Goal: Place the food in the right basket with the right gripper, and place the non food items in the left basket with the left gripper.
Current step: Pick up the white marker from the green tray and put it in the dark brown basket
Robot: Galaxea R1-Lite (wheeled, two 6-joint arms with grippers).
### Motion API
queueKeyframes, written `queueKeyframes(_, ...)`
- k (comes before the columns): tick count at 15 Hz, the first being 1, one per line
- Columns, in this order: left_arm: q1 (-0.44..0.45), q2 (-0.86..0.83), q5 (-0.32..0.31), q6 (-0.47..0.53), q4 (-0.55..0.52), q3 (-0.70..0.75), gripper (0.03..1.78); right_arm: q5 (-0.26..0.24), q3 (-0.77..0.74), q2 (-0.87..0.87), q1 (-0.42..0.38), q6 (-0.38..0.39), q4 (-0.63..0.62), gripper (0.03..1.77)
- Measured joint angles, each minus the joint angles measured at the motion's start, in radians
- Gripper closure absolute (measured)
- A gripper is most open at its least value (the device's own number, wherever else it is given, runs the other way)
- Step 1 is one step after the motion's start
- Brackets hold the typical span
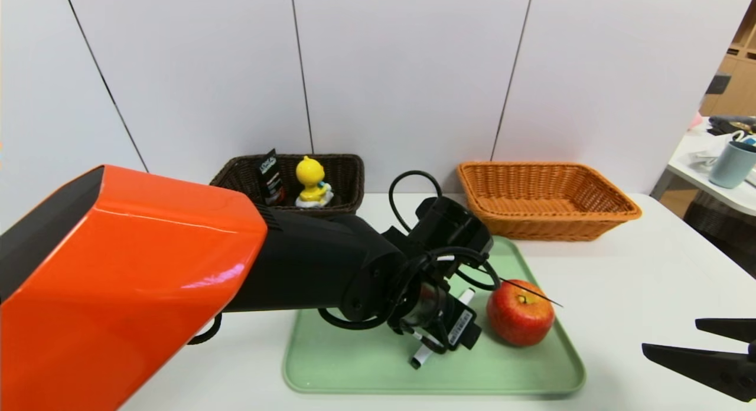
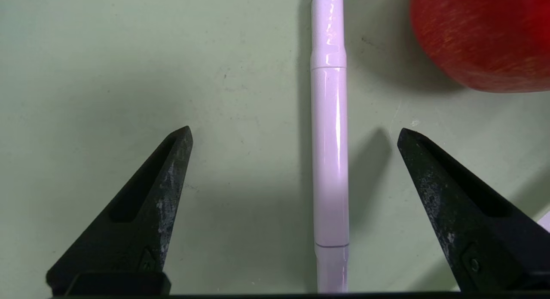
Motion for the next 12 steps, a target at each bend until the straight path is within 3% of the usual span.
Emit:
queueKeyframes(11, -0.001, 0.020, 0.025, 0.000, -0.003, 0.000, 0.12, 0.002, -0.003, 0.001, 0.000, 0.000, 0.000, 0.10)
queueKeyframes(12, -0.001, 0.020, 0.025, 0.000, -0.002, 0.000, 0.21, 0.002, -0.003, 0.001, 0.000, 0.000, 0.000, 0.10)
